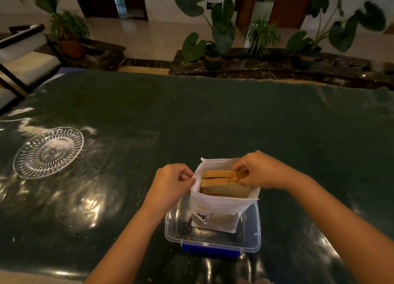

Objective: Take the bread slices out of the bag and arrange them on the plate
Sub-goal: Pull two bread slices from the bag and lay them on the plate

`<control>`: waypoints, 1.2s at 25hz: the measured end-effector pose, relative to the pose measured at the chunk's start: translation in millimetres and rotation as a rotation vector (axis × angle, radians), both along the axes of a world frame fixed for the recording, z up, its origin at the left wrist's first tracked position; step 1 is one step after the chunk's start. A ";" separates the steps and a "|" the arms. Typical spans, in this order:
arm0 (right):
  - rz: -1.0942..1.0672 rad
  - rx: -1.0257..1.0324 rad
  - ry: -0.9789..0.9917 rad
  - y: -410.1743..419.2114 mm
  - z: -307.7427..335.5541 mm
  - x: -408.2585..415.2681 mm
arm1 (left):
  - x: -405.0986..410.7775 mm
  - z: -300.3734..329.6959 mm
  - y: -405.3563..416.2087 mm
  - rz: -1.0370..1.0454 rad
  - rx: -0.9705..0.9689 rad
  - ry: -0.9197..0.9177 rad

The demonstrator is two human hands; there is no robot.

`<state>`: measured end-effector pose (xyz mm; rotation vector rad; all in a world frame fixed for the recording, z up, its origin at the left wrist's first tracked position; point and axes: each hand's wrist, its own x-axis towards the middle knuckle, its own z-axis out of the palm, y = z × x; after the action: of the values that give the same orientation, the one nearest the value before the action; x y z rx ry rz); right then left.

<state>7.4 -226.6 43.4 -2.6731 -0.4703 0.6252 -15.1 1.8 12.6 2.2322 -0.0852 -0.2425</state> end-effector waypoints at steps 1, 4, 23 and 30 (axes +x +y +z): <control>-0.017 0.032 -0.001 -2.7 5.8 -2.1 | 1.9 -0.2 -1.0 -0.013 0.009 -0.005; -0.052 0.118 -0.045 -11.4 25.7 -6.6 | 7.7 2.3 -2.3 -0.023 -0.029 -0.035; -0.305 1.130 -0.028 -51.5 56.3 18.7 | 31.4 42.3 -57.6 0.066 -0.727 -0.158; -0.329 1.194 -0.079 20.3 34.6 20.6 | 15.7 45.2 -4.7 0.263 -0.860 -0.157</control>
<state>28.0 -206.3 78.0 -1.5658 -0.2662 0.0549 0.6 -2.9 57.8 1.3799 0.0214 0.1077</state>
